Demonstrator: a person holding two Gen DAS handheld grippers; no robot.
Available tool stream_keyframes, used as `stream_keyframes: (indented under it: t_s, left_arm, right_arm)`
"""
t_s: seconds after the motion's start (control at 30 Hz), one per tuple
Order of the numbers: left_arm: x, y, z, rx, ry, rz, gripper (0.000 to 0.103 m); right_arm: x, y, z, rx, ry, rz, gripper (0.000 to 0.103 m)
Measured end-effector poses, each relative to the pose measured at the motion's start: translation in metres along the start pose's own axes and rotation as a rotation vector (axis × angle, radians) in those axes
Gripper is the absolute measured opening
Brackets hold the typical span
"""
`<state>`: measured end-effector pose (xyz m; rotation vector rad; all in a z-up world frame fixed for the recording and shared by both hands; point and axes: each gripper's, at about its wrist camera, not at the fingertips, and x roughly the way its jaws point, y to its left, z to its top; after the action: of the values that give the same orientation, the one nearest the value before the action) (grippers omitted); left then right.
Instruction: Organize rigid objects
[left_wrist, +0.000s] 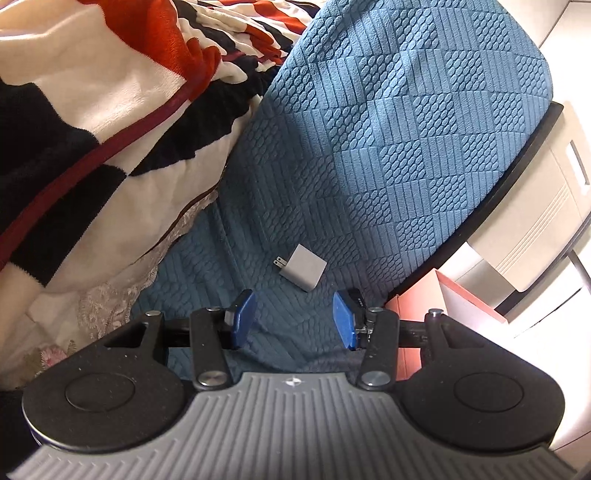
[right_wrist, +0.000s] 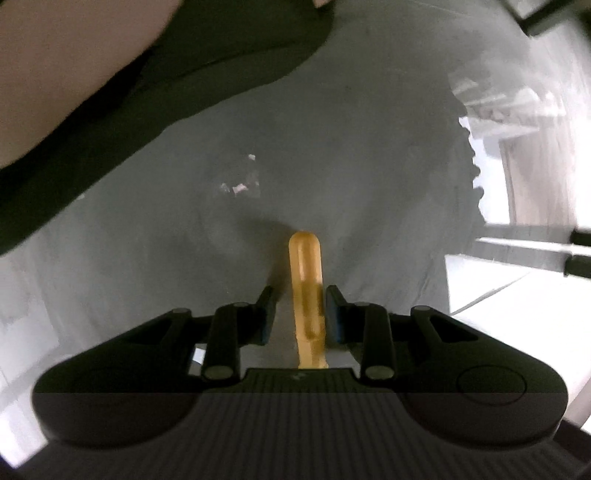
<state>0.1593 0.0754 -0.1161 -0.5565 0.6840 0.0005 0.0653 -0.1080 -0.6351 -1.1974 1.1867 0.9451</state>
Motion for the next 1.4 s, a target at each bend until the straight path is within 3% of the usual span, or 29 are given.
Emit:
stream_keyframes:
  t_s: [0.1,0.13,0.27,0.6,0.87,1.4]
  left_arm:
    - [0.002,0.002,0.000,-0.002,0.010,0.010,0.053]
    - [0.001,0.002,0.000,0.000,0.009,0.012,0.053]
    - [-0.001,0.000,0.000,0.002,0.000,0.008,0.053]
    - [-0.016,-0.015,0.001,0.028,-0.031,-0.010,0.053]
    - [-0.036,-0.027,0.000,0.049,-0.070,-0.036,0.053]
    - [-0.051,-0.046,-0.012,0.135,-0.035,-0.001,0.053]
  right_arm:
    - [0.001,0.001,-0.004,0.010,-0.006,0.006,0.030]
    - [0.001,0.002,-0.004,0.005,-0.004,0.009,0.026]
    - [0.007,0.007,0.000,-0.073,0.016,0.006,0.020]
    - [-0.020,0.036,-0.008,-0.197,-0.024,0.042,0.020]
    - [-0.062,0.044,-0.021,-0.252,-0.088,0.038,0.020]
    - [-0.183,0.012,-0.039,-0.139,-0.307,0.054,0.019]
